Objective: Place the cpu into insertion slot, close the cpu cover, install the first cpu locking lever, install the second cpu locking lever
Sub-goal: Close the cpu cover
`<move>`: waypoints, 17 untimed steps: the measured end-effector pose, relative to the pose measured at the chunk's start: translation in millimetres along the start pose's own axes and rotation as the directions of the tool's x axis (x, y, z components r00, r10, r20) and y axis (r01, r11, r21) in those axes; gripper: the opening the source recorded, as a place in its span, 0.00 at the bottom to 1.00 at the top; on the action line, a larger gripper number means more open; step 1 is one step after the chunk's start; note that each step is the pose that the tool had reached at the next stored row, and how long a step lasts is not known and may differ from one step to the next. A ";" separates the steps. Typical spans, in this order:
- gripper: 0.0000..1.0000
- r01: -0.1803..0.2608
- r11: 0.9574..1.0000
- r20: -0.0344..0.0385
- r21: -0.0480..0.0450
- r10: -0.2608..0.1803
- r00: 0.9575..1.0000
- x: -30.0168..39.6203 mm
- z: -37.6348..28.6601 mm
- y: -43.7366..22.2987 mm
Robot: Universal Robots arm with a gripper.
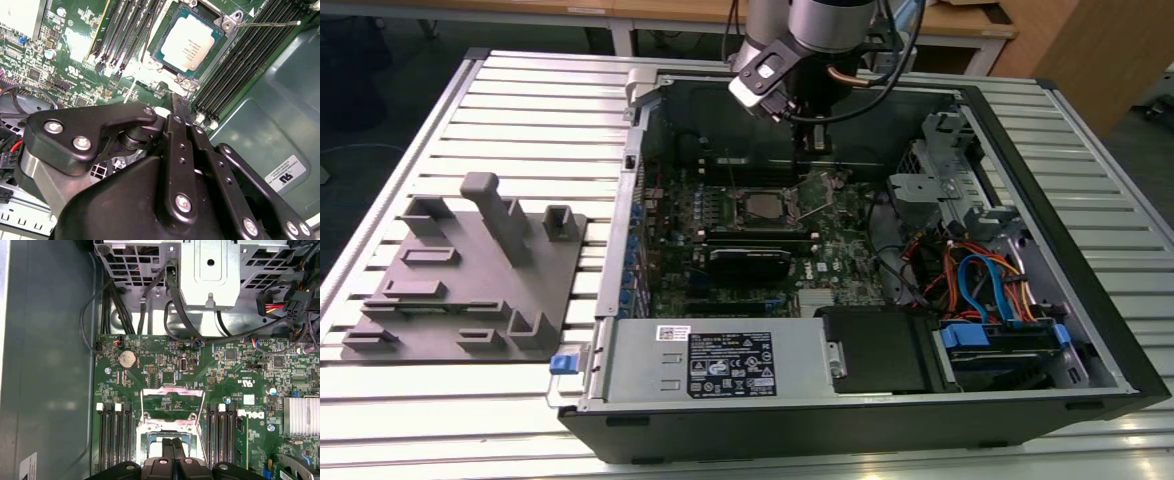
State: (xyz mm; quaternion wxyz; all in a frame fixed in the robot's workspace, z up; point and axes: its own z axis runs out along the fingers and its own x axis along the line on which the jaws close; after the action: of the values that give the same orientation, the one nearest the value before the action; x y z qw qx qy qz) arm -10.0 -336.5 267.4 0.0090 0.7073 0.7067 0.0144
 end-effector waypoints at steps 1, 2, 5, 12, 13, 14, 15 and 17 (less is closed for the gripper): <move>0.10 0.000 1.000 0.000 0.000 0.000 1.000 0.0 0.0 1.2; 0.10 0.000 1.000 0.000 0.000 0.000 1.000 0.0 0.1 2.3; 0.10 0.000 1.000 0.000 0.000 0.000 1.000 0.0 0.1 3.3; 0.10 0.000 1.000 0.000 0.000 0.000 1.000 0.0 -0.5 4.2; 0.10 0.000 1.000 0.000 0.000 0.000 1.000 0.0 -1.2 4.3; 0.10 0.000 1.000 0.000 0.000 0.000 1.000 0.0 -2.0 4.3; 0.10 0.000 1.000 0.000 0.000 0.000 1.000 0.0 -3.0 4.4; 0.10 0.000 1.000 0.000 0.000 0.000 1.000 0.0 -4.8 4.4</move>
State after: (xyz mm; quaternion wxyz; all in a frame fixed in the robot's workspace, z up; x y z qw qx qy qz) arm -5.7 -336.5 272.4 0.0090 0.7073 0.7067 0.0143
